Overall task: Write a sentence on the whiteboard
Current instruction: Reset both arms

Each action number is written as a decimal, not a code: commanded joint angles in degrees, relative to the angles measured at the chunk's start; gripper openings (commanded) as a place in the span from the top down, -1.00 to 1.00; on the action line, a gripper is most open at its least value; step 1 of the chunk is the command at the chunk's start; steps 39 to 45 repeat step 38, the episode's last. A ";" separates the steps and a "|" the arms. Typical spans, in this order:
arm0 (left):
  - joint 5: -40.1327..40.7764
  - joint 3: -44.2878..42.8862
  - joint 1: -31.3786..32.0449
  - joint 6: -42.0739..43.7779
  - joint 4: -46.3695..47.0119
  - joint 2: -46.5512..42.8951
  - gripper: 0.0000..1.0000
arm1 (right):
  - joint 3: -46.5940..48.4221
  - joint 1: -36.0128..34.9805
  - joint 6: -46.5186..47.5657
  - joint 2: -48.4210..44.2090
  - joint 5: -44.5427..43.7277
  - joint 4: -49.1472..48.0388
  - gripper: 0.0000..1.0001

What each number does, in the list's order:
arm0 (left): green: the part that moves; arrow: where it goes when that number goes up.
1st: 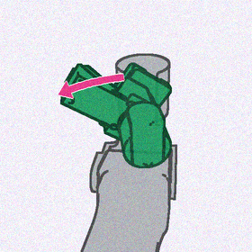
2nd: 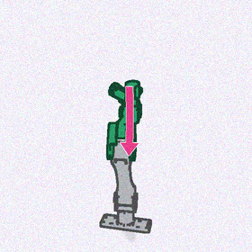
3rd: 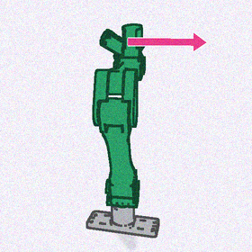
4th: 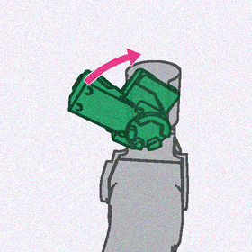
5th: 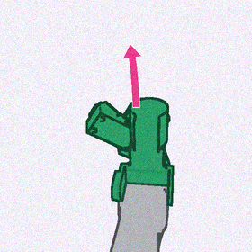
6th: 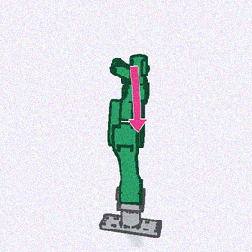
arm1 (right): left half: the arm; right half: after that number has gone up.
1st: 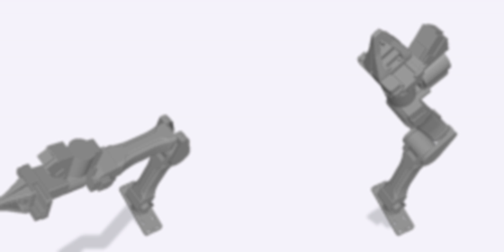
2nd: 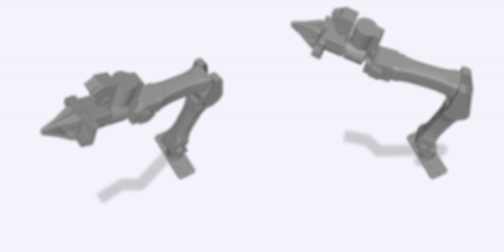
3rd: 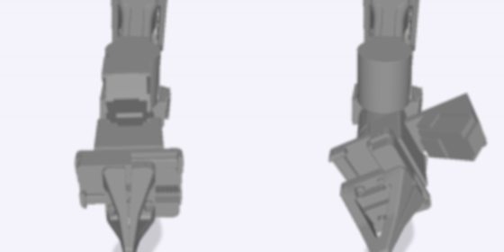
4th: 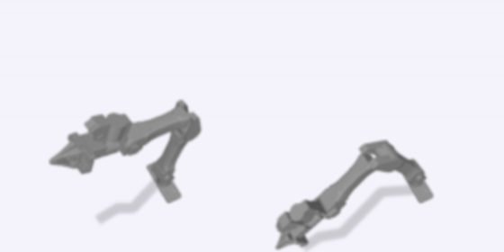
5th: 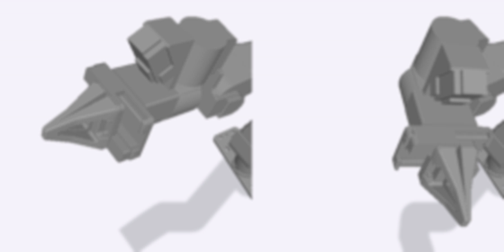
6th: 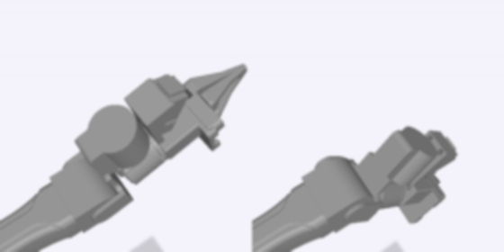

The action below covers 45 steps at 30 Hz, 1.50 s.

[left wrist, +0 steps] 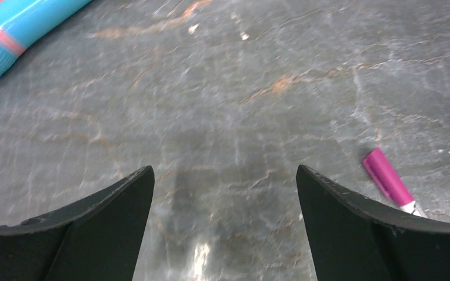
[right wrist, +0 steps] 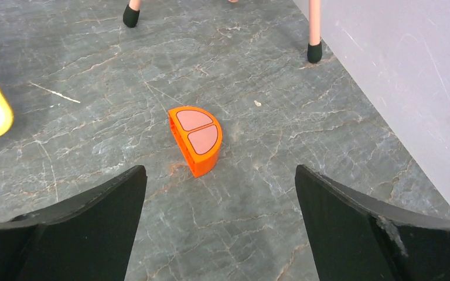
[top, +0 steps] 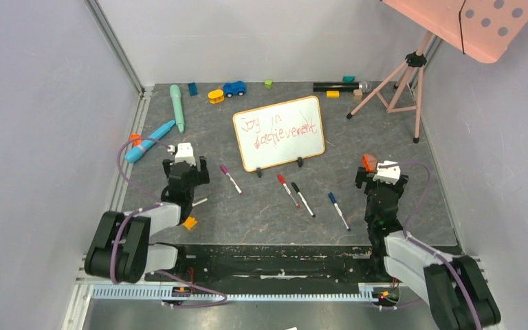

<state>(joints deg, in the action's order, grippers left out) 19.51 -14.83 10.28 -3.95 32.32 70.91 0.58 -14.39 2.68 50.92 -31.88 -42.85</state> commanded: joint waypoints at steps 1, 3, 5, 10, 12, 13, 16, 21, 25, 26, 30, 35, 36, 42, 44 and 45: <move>-7.69 -3.18 -2.57 6.99 16.72 6.23 -0.93 | -8.72 0.63 3.74 8.54 -2.34 -19.89 -0.96; -10.75 -0.95 -5.25 4.61 24.65 11.08 -0.93 | -7.40 0.72 4.53 12.93 -0.60 -24.03 -0.96; -12.84 -1.12 -5.86 4.96 27.99 14.19 -0.94 | -5.36 0.80 7.69 17.01 2.05 -26.88 -0.96; -13.35 -1.86 -6.59 4.51 25.12 13.32 -0.99 | -5.82 3.12 8.87 27.17 3.93 -37.67 -0.96; -12.14 -1.85 -6.58 4.55 26.02 13.87 -0.99 | -5.84 5.18 7.74 28.58 6.55 -39.89 -0.96; -11.83 -1.95 -6.58 4.54 25.41 13.68 -0.99 | -5.66 5.41 7.52 28.04 7.10 -38.28 -0.96; -11.77 -1.81 -6.56 3.01 25.78 13.76 -0.99 | -5.68 5.52 7.52 28.27 7.28 -38.89 -0.96; -11.73 -1.34 -6.50 3.05 26.40 13.44 -0.99 | -6.13 5.49 7.60 28.17 7.19 -39.81 -0.96; -10.54 -1.25 -5.89 3.30 26.74 13.46 -0.99 | -6.32 5.52 7.59 28.34 7.19 -40.38 -0.96; -10.50 -1.25 -5.89 3.40 26.64 13.40 -0.99 | -6.35 5.52 7.65 28.36 7.18 -40.43 -0.96; -10.37 -1.25 -5.89 3.41 26.75 13.50 -0.99 | -6.29 5.55 7.63 28.35 7.24 -40.38 -0.96; -10.62 -1.78 -5.89 3.34 26.01 13.83 -0.99 | -6.35 5.50 7.64 28.31 7.25 -40.39 -0.96; -10.62 -1.87 -5.89 3.36 25.88 13.78 -0.99 | -6.38 5.52 7.63 28.35 7.20 -40.38 -0.96; -10.44 -1.34 -5.89 3.38 26.58 13.53 -0.99 | -6.32 5.52 7.62 28.30 7.18 -40.38 -0.96; -10.44 -1.34 -5.89 3.38 26.58 13.53 -0.99 | -6.32 5.52 7.62 28.30 7.18 -40.38 -0.96; -10.44 -1.34 -5.89 3.38 26.58 13.53 -0.99 | -6.32 5.52 7.62 28.30 7.18 -40.38 -0.96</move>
